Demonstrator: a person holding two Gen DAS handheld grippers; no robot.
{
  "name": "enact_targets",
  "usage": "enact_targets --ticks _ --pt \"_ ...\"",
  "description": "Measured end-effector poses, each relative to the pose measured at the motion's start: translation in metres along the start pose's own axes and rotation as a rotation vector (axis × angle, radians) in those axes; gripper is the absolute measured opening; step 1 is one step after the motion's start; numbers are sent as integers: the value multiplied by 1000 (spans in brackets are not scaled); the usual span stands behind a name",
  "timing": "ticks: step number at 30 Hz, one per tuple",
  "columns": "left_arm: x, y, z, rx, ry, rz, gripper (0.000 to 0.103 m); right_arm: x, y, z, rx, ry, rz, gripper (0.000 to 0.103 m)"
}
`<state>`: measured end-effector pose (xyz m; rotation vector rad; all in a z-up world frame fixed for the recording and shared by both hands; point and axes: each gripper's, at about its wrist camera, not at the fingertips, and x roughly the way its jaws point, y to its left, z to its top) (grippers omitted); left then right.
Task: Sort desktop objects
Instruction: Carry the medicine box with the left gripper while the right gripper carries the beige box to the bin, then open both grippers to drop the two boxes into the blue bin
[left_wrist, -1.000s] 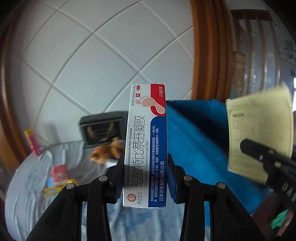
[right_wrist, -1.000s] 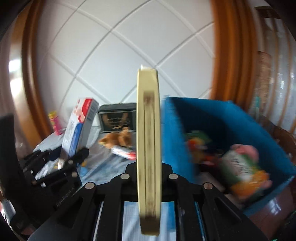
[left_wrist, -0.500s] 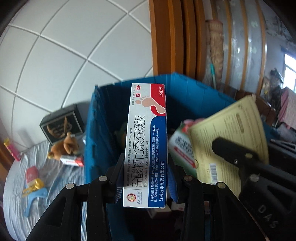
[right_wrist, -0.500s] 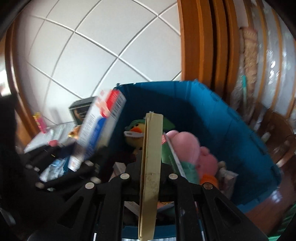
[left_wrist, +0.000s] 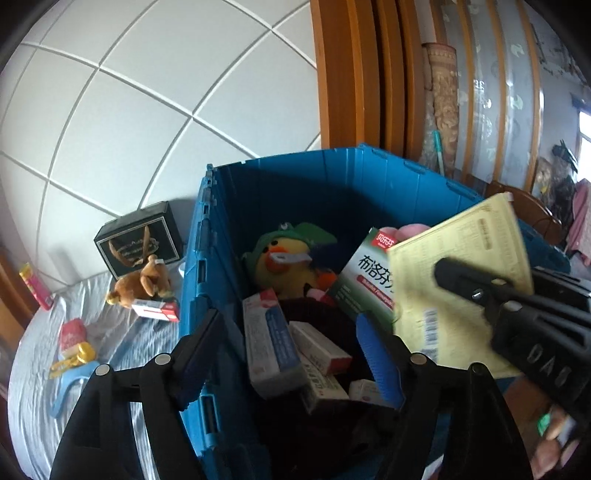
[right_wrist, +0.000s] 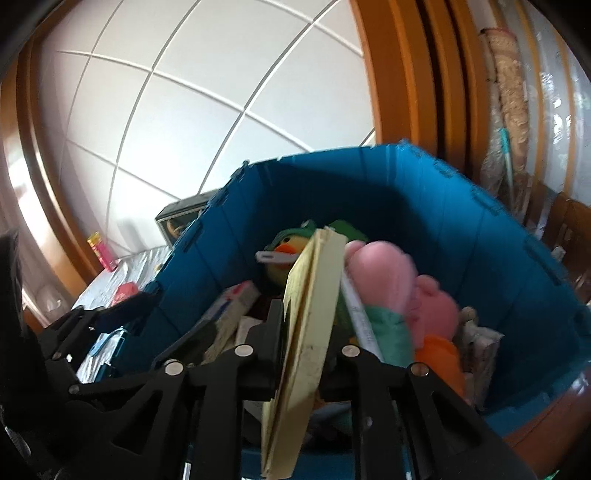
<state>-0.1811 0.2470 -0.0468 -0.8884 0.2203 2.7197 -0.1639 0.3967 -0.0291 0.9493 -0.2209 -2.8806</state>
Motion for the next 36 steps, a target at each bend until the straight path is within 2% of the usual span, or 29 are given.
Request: enact_targets --ticks 3,4,5,6,7,16,24,30,36 --pt "-1 3 -1 -12 -5 -9 81 -10 -8 1 8 -25 -30 19" --pt "-2 4 -2 -14 -8 -10 81 -13 -11 1 14 -30 -39 31" --pt "0 6 -2 -16 -9 -9 81 -14 -13 1 16 -31 -42 57" --pt "0 7 -2 -18 -9 -10 81 -14 -14 1 21 -33 -41 75" --pt "-1 7 -2 -20 -10 -13 82 -14 -16 1 25 -35 -40 101" --pt "-11 1 -5 -25 -27 -29 82 -39 -25 1 55 -95 -88 103" --pt "-35 -2 -14 -32 -69 -68 90 -63 -31 -13 70 -115 -157 103" --pt "-49 8 -18 -64 -100 -59 99 -66 -26 -23 71 -95 -166 103" --pt "-61 28 -24 -86 -120 -47 101 -71 -10 -27 67 -106 -161 103"
